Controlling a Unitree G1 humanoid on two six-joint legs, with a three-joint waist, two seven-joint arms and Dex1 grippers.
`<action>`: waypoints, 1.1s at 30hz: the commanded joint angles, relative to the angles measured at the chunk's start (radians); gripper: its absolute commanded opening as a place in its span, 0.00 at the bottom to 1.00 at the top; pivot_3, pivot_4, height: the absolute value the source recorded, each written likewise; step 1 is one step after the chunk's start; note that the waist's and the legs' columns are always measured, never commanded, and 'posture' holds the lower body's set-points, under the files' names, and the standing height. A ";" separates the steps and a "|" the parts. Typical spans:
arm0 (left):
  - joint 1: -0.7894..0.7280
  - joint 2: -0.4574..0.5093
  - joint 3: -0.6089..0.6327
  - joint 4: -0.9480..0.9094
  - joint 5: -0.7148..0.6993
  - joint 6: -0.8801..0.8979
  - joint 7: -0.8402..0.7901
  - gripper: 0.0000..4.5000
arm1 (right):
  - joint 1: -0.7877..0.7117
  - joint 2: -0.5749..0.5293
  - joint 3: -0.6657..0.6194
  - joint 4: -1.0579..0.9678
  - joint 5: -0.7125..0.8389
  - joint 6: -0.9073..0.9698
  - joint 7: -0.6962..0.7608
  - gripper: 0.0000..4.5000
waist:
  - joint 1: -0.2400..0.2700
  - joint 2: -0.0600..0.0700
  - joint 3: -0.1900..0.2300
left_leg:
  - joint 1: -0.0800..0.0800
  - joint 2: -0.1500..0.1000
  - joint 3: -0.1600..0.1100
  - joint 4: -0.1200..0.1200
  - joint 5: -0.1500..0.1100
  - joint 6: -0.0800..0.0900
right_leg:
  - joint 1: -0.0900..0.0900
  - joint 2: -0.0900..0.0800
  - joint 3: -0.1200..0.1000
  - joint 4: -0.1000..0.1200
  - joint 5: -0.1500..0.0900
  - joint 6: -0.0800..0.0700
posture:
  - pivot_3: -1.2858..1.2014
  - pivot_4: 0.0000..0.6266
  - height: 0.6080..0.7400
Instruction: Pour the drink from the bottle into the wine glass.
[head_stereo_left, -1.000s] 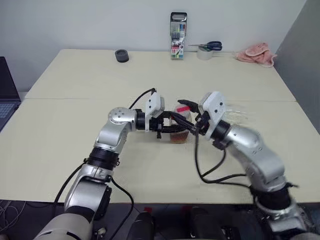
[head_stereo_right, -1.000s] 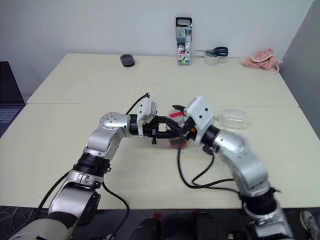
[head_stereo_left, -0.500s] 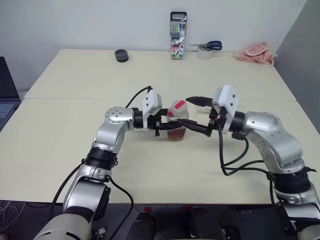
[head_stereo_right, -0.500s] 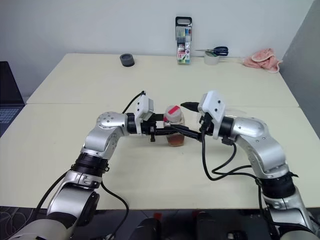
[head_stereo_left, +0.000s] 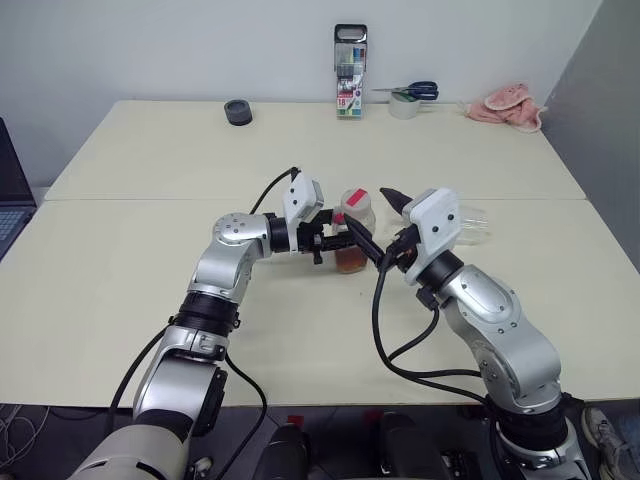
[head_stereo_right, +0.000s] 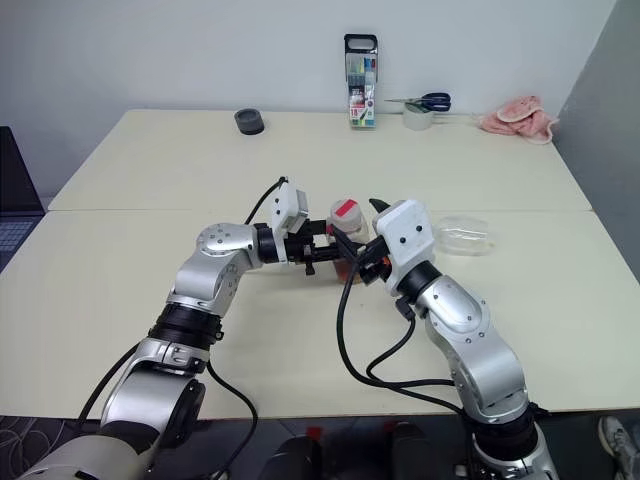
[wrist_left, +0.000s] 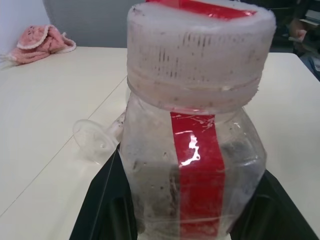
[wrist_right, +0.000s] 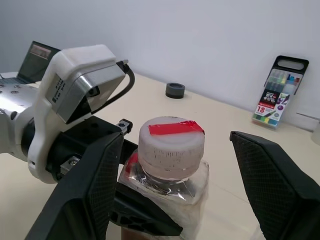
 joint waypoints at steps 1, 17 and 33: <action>-0.035 -0.014 0.004 -0.009 0.002 -0.035 0.006 0.38 | -0.021 0.024 0.022 -0.026 -0.011 0.002 -0.014 0.81 | 0.000 0.000 0.000 | 0.000 0.000 0.000 0.000 0.000 0.000 | 0.000 0.000 0.000 0.000 0.000 0.000 | 0.52 0.24 1.00; -0.025 -0.024 0.002 -0.005 0.017 -0.057 0.004 0.38 | -0.052 0.127 0.036 0.085 -0.124 -0.038 -0.119 0.72 | -0.001 0.000 0.000 | 0.000 0.000 0.000 0.000 0.000 0.000 | 0.000 0.000 0.000 0.001 0.000 0.000 | 0.52 0.24 1.00; -0.021 0.059 -0.020 -0.022 -0.006 0.004 -0.143 0.38 | -0.130 -0.138 -0.013 0.181 0.067 -0.212 0.371 0.42 | -0.003 0.000 0.000 | 0.000 0.000 0.001 0.001 0.000 0.001 | 0.000 0.000 0.000 0.001 0.000 0.000 | 0.52 0.24 1.00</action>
